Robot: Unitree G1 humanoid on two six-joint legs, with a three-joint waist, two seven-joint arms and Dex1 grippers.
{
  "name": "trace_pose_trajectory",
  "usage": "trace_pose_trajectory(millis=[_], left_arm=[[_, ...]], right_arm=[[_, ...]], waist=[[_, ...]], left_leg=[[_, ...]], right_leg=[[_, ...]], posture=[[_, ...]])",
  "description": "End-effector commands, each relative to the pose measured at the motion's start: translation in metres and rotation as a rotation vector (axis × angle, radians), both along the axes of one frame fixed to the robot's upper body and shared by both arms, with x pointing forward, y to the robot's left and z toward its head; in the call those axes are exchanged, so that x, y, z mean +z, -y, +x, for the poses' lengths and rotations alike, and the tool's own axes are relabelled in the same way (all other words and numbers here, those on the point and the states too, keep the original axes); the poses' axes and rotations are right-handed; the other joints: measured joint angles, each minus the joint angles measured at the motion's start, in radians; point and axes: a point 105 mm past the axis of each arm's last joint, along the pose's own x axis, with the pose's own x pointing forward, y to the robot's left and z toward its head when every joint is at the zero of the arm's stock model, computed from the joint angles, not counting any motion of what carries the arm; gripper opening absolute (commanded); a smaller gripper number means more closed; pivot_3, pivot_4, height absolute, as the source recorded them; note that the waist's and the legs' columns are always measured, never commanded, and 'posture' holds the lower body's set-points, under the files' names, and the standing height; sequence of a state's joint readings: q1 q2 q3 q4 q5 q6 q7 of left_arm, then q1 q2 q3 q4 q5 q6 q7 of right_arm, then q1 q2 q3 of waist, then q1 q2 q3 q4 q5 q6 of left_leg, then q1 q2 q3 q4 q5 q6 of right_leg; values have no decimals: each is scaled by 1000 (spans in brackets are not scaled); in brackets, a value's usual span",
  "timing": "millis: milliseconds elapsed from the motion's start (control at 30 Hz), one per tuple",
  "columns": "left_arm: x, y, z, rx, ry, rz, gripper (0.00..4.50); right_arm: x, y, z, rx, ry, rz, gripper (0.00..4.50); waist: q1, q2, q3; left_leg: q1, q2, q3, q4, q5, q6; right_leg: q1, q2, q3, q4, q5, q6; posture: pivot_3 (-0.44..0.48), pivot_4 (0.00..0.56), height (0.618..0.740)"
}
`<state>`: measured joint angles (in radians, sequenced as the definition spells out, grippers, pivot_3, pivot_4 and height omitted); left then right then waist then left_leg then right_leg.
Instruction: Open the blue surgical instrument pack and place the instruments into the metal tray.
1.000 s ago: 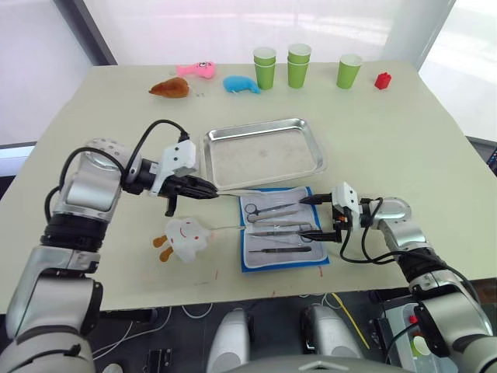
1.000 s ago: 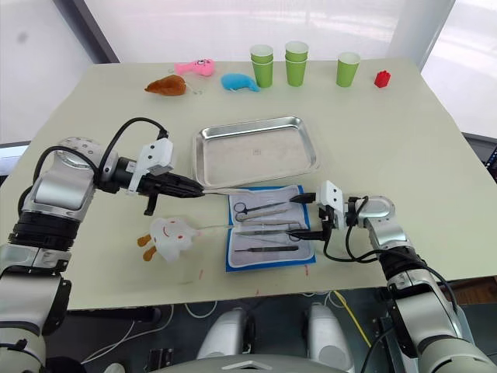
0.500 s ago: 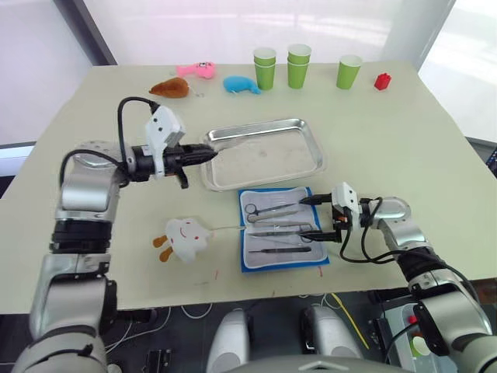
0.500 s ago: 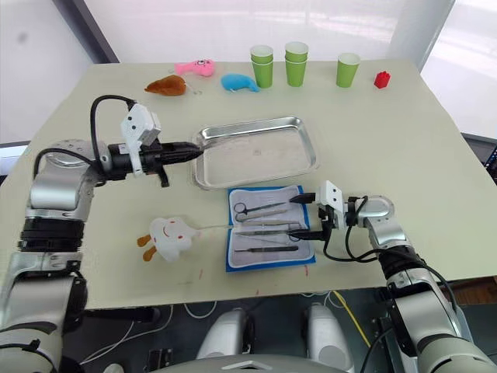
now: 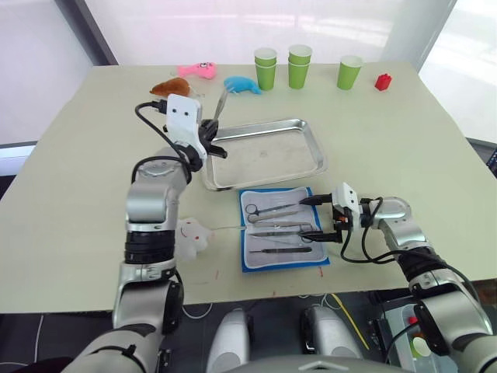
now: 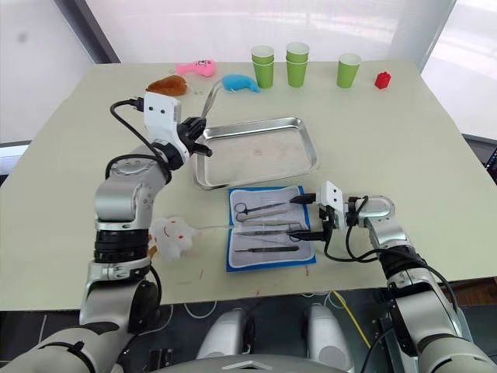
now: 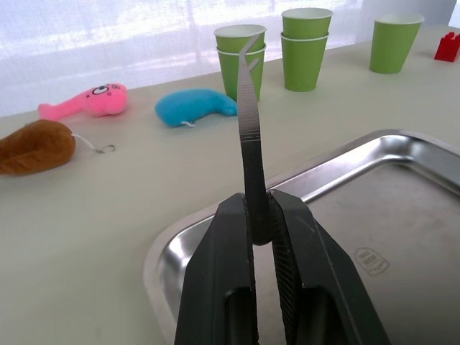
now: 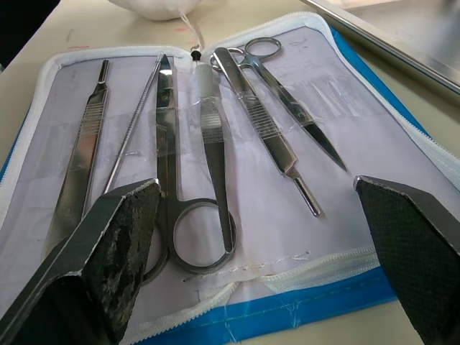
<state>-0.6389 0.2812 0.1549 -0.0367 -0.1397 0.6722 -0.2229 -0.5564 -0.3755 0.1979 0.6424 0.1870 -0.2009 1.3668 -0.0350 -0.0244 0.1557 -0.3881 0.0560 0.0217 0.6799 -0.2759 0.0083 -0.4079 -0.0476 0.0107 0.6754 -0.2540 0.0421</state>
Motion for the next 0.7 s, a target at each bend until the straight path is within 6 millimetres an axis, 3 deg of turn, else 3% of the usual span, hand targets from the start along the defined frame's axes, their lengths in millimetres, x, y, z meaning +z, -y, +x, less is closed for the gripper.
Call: trace_pose_trajectory(millis=[33, 267, 433, 700], left_arm=[[-5, 3, -6, 100, 1, -56, 62], [-39, 22, -9, 180, -97, -129, 62], [-59, 24, -10, 267, -150, -137, 62], [-75, 25, -12, 333, -225, -178, 62]], right_arm=[[-46, 6, -24, 48, -160, -146, 4500], [-46, 6, -24, 43, -158, -143, 4500], [-46, 6, -25, 39, -156, -138, 4500], [-46, 6, -24, 34, -153, -138, 4500]], waist=[[1, 0, 0], [2, 0, 0], [2, 0, 0], [1, 0, 0]], left_leg=[[1, 0, 0, -1, 0, 0], [9, -1, 0, -6, 0, 0], [10, -1, 0, -8, 0, 0], [10, -1, 0, -9, 0, 0]], right_leg=[[1, 0, 0, -1, 0, 0], [10, 0, -1, -6, 0, 0], [11, 0, -1, -9, 0, 0], [11, 0, -1, -11, 0, 0]], posture=[[0, 150, 740], [0, 150, 740], [0, 150, 740], [0, 150, 740]])
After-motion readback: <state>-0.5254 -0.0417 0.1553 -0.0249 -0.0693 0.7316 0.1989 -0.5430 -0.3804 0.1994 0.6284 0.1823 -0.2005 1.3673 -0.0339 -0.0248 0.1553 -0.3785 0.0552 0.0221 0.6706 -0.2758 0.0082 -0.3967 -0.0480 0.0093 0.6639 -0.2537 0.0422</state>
